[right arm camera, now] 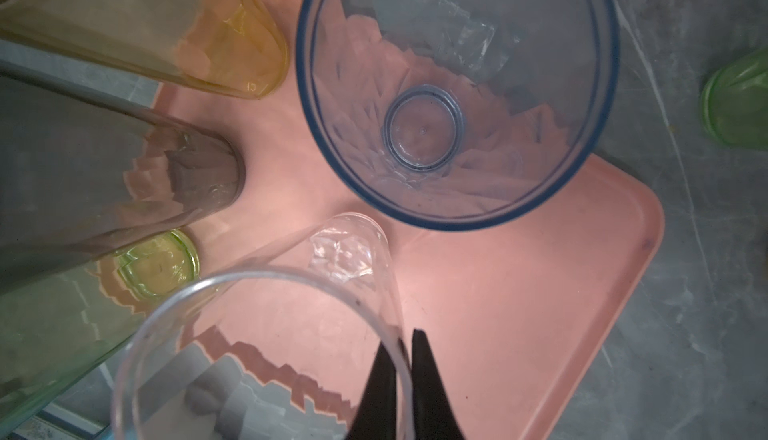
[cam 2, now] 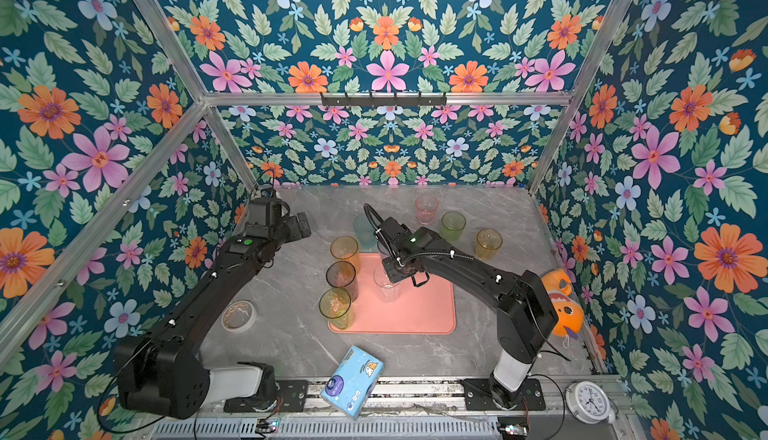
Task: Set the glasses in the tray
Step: 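Lower the clear glass onto the tray beside the blue-rimmed glass and open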
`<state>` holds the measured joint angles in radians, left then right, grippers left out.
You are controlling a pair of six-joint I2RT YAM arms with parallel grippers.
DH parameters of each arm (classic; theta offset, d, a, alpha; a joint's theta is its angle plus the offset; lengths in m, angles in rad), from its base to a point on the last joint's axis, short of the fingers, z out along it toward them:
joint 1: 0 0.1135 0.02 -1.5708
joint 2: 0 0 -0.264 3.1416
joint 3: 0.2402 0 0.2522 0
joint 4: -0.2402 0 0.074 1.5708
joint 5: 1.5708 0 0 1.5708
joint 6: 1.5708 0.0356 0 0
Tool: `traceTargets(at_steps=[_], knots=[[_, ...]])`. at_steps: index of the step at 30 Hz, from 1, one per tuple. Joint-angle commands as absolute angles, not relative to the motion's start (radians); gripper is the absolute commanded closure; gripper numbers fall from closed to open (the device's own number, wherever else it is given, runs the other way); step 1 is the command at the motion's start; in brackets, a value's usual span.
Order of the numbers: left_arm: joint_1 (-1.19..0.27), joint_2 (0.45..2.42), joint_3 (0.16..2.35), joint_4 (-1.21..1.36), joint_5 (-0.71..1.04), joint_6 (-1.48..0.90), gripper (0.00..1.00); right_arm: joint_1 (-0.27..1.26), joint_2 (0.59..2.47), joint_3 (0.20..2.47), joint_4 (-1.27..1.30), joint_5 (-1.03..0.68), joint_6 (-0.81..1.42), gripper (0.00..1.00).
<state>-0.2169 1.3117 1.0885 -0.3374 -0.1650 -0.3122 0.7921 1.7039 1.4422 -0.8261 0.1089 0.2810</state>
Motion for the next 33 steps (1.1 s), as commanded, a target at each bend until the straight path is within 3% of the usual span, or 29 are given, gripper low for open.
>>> traceTargets(at_steps=[1, 27, 33], knots=[[-0.215, 1.315, 1.088, -0.335, -0.172, -0.307, 0.01, 0.793, 1.710, 1.450, -0.835, 0.133, 0.276, 1.00], [-0.206, 1.292, 1.063, -0.335, -0.172, -0.304, 0.02, 0.793, 1.749, 1.475, -0.851, 0.154, 0.292, 1.00], [-0.204, 1.290, 1.066, -0.331, -0.164, -0.301, 0.02, 0.793, 1.749, 1.475, -0.854, 0.156, 0.299, 0.89]])
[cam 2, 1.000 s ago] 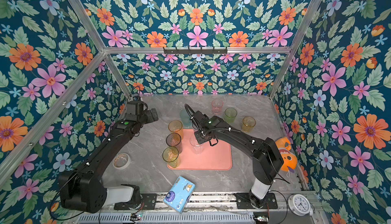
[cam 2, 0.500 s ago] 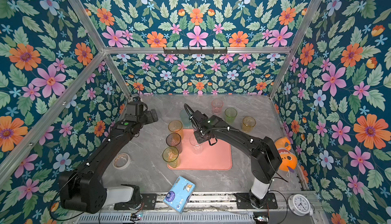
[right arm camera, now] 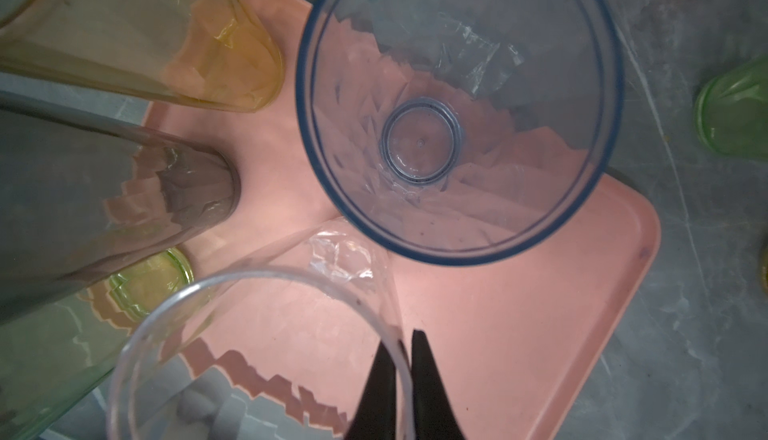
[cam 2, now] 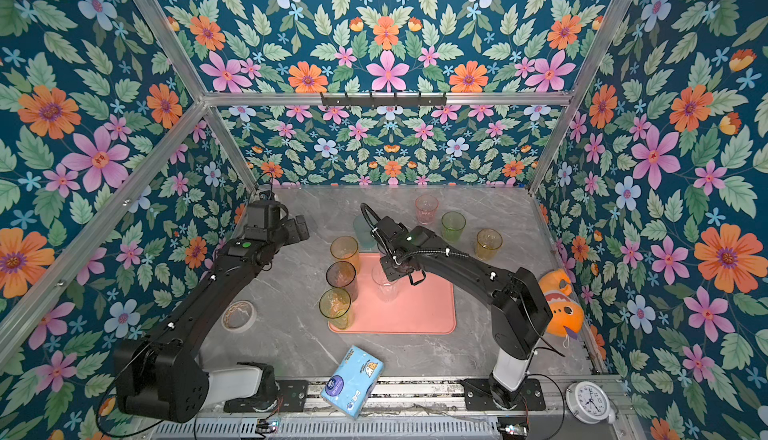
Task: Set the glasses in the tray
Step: 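Lower the clear glass onto the tray beside the blue-rimmed glass and open, then raise the right gripper and move it over the teal glass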
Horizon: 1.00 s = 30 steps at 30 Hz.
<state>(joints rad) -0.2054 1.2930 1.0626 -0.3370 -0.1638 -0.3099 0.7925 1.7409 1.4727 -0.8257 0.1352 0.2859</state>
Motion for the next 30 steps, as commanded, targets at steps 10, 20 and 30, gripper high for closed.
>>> traceTargets(at_steps=[10, 20, 30], knots=[[-0.204, 1.289, 1.068, -0.330, -0.159, -0.301, 0.02, 0.793, 1.727, 1.494, -0.872, 0.163, 0.299, 0.68], [-0.202, 1.280, 1.066, -0.334, -0.161, -0.299, 0.02, 0.793, 1.690, 1.527, -0.892, 0.169, 0.295, 0.55], [-0.201, 1.275, 1.065, -0.336, -0.161, -0.299, 0.02, 0.793, 1.611, 1.580, -0.901, 0.170, 0.270, 0.51]])
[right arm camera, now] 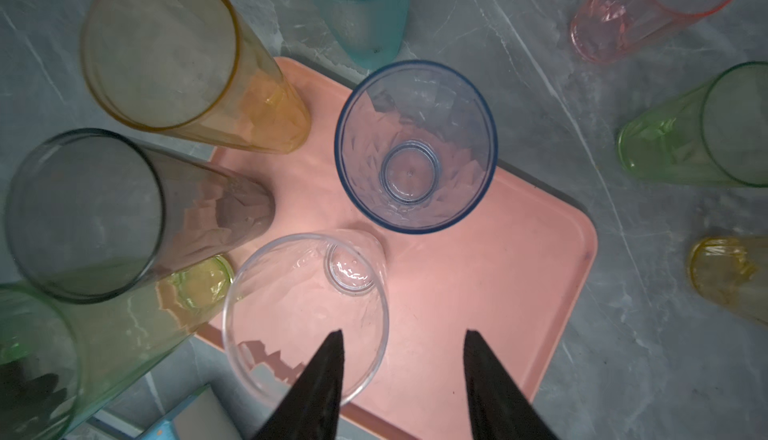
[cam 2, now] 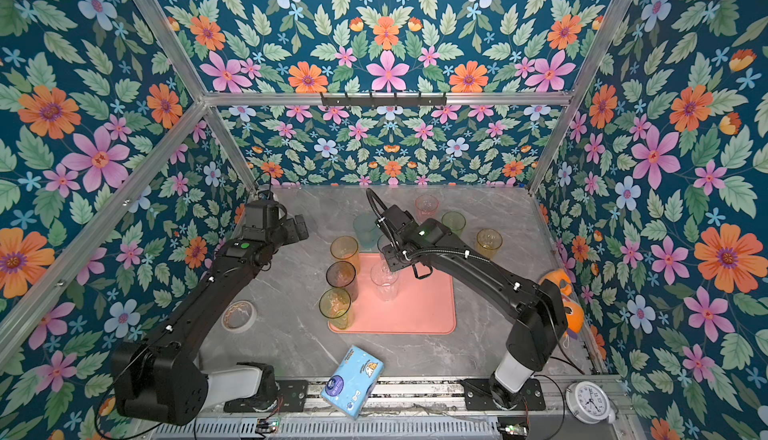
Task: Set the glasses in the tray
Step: 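Raise the right gripper and move it over the teal glass, then lower the right gripper and close it on the teal glass rim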
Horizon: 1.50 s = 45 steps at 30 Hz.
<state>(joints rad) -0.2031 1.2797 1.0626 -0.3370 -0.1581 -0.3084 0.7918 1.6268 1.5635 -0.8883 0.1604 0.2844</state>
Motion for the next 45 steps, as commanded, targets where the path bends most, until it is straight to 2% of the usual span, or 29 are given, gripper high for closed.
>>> traceTargets(at_steps=[1, 7, 25, 45], knots=[[-0.200, 1.273, 1.063, -0.336, -0.160, -0.300, 0.02, 0.793, 1.609, 1.590, -0.899, 0.176, 0.264, 0.50], [-0.200, 1.268, 1.061, -0.337, -0.153, -0.303, 0.02, 0.780, 1.650, 1.693, -0.894, 0.200, 0.232, 0.48], [-0.201, 1.270, 1.060, -0.338, -0.144, -0.309, 0.02, 0.656, 2.079, 2.178, -0.942, 0.118, 0.206, 0.49], [-0.198, 1.271, 1.063, -0.348, -0.166, -0.310, 0.01, 0.606, 2.398, 2.515, -1.039, 0.040, 0.204, 0.49]])
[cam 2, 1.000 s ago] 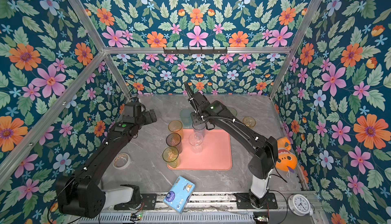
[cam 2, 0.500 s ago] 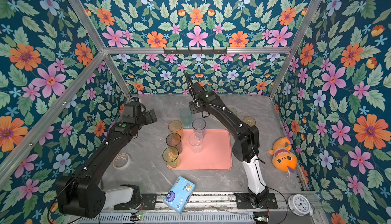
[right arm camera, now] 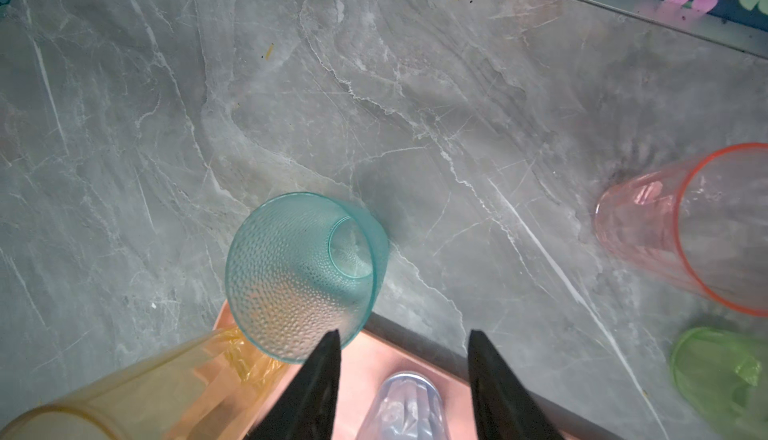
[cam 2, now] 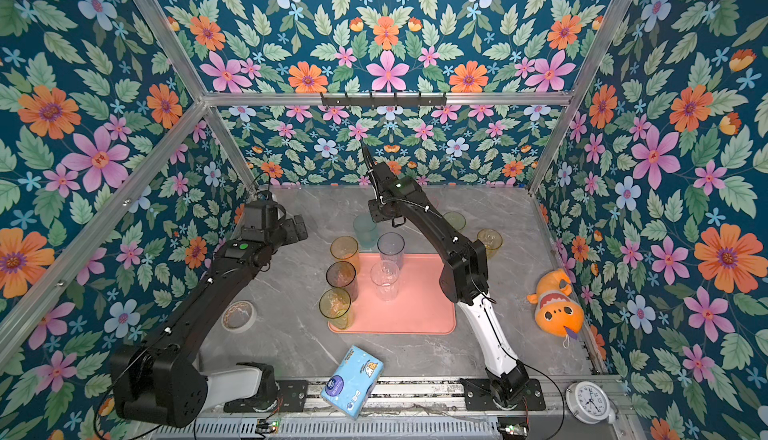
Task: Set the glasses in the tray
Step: 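Lower the right gripper and close it on the teal glass rim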
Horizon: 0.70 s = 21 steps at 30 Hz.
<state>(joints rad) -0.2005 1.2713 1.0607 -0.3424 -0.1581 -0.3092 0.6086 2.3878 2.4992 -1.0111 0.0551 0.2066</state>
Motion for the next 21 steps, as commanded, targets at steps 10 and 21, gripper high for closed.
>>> traceTargets(at_steps=[10, 21], knots=[[-0.199, 1.276, 1.067, -0.351, -0.163, -0.308, 0.02, 0.604, 2.441, 2.544, -1.036, 0.019, 0.192, 0.49], [-0.199, 1.274, 1.057, -0.352, -0.160, -0.310, 0.02, 0.604, 2.491, 2.583, -1.039, 0.006, 0.190, 0.49]])
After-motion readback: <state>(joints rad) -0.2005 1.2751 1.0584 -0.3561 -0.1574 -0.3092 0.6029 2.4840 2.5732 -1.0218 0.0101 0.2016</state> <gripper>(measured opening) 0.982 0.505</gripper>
